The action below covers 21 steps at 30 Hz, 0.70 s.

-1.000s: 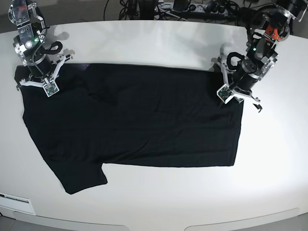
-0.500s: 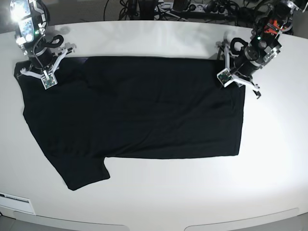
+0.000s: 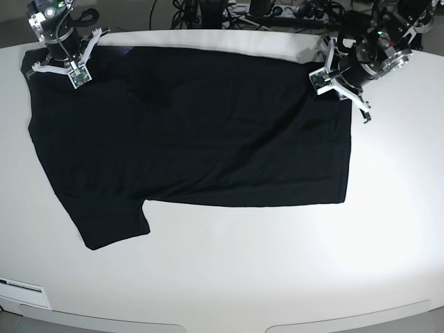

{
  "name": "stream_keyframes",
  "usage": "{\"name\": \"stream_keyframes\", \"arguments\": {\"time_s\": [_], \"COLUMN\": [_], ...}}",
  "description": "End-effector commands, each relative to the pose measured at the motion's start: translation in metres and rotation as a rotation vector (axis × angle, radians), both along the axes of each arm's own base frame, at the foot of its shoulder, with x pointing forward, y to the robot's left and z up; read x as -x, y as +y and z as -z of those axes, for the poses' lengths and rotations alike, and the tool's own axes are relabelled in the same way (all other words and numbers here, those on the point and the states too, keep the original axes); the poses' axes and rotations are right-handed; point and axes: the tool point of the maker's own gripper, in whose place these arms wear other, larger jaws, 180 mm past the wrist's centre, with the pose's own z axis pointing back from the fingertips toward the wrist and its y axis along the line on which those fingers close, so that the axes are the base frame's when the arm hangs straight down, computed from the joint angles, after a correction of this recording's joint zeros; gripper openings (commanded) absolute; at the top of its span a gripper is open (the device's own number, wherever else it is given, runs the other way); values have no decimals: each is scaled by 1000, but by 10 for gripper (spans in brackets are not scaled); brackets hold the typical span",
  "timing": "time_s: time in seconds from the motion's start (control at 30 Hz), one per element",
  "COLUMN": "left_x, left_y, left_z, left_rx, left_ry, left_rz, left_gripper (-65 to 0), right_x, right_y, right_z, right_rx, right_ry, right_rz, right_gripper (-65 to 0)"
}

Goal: Fold the T-shirt properly
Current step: 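Hold the shoulder edge with both grippers and smooth the shirt taut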

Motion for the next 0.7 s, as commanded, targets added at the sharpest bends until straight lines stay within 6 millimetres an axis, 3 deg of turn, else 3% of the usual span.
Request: {"name": "stream_keyframes", "arguments": {"time_s": [0.0, 0.47, 0.67], "left_x": [7, 31, 71], "left_y": [13, 42, 31], "left_z": [6, 22, 28], "left_rx": [-67, -197, -182], "left_ry": [40, 215, 311], "left_rz": [2, -88, -38], "left_gripper": [-650, -650, -650], "right_x": [29, 27, 29], "right_y": [-7, -23, -29], "right_z": [12, 8, 7], "right_rx": [35, 141, 151], "right_ry": [125, 112, 125], "right_rz": [0, -56, -38], "right_gripper": [-650, -650, -650]}}
